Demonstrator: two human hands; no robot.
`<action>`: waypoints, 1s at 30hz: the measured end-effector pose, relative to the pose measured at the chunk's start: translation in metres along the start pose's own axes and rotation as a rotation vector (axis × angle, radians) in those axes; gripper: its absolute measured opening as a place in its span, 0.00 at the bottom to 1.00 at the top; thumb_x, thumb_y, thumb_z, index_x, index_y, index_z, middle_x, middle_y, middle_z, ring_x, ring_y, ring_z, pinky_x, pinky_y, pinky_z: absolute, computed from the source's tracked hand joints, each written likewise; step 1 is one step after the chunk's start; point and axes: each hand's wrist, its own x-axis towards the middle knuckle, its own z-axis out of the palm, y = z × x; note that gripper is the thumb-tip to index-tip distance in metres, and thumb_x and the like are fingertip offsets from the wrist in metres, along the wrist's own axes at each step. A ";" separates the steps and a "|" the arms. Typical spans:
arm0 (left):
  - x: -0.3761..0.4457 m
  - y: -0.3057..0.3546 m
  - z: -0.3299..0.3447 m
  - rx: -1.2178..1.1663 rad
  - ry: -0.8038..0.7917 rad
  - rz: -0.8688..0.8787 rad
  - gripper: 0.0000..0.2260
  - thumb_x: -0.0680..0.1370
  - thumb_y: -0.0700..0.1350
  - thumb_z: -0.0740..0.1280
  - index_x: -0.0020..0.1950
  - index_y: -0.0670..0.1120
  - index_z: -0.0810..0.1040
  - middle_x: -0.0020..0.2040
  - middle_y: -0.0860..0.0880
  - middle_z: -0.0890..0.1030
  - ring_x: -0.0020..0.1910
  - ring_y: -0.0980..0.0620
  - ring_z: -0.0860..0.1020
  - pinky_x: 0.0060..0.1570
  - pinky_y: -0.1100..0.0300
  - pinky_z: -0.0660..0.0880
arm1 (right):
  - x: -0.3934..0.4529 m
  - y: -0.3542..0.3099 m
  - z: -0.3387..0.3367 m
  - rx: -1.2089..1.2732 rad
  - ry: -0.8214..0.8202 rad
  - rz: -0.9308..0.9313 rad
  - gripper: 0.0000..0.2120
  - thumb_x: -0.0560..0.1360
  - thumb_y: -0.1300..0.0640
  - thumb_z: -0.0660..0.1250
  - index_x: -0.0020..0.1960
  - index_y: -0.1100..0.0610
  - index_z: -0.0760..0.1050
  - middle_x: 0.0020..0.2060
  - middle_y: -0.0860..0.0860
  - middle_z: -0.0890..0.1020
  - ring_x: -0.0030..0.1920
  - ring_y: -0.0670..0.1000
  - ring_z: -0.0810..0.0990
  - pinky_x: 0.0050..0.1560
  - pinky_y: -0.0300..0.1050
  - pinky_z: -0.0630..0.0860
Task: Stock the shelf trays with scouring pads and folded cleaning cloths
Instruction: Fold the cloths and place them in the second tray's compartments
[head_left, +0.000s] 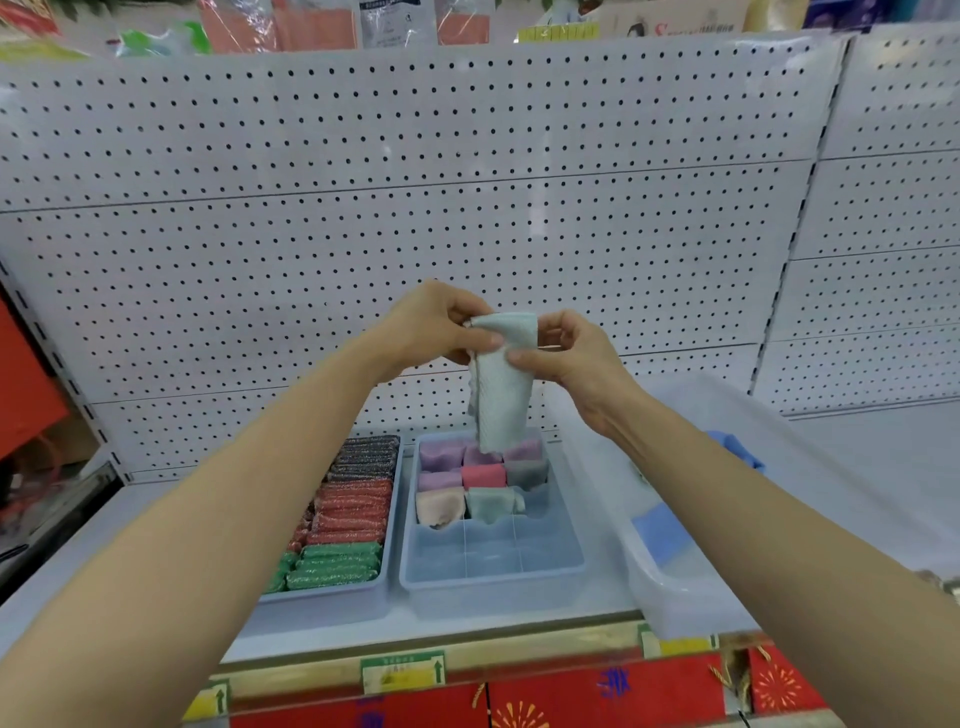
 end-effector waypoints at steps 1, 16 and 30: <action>0.000 0.002 -0.003 -0.038 -0.002 -0.013 0.06 0.75 0.39 0.73 0.51 0.41 0.83 0.41 0.45 0.83 0.38 0.55 0.80 0.40 0.65 0.79 | 0.000 0.000 0.000 0.016 -0.021 0.004 0.21 0.66 0.65 0.77 0.55 0.58 0.73 0.53 0.54 0.80 0.51 0.52 0.82 0.51 0.47 0.80; -0.006 -0.023 0.025 -0.455 -0.123 -0.402 0.32 0.75 0.42 0.73 0.74 0.61 0.64 0.52 0.45 0.84 0.45 0.46 0.83 0.45 0.53 0.81 | 0.003 0.023 0.010 0.185 0.137 0.235 0.25 0.72 0.65 0.72 0.67 0.55 0.71 0.52 0.59 0.82 0.46 0.57 0.84 0.44 0.50 0.82; 0.002 -0.065 0.074 0.287 0.264 -0.120 0.19 0.66 0.43 0.80 0.56 0.48 0.83 0.62 0.52 0.69 0.54 0.52 0.73 0.51 0.61 0.68 | 0.005 0.046 -0.005 -0.270 -0.099 0.132 0.27 0.68 0.71 0.73 0.65 0.60 0.74 0.55 0.56 0.81 0.55 0.55 0.81 0.55 0.46 0.79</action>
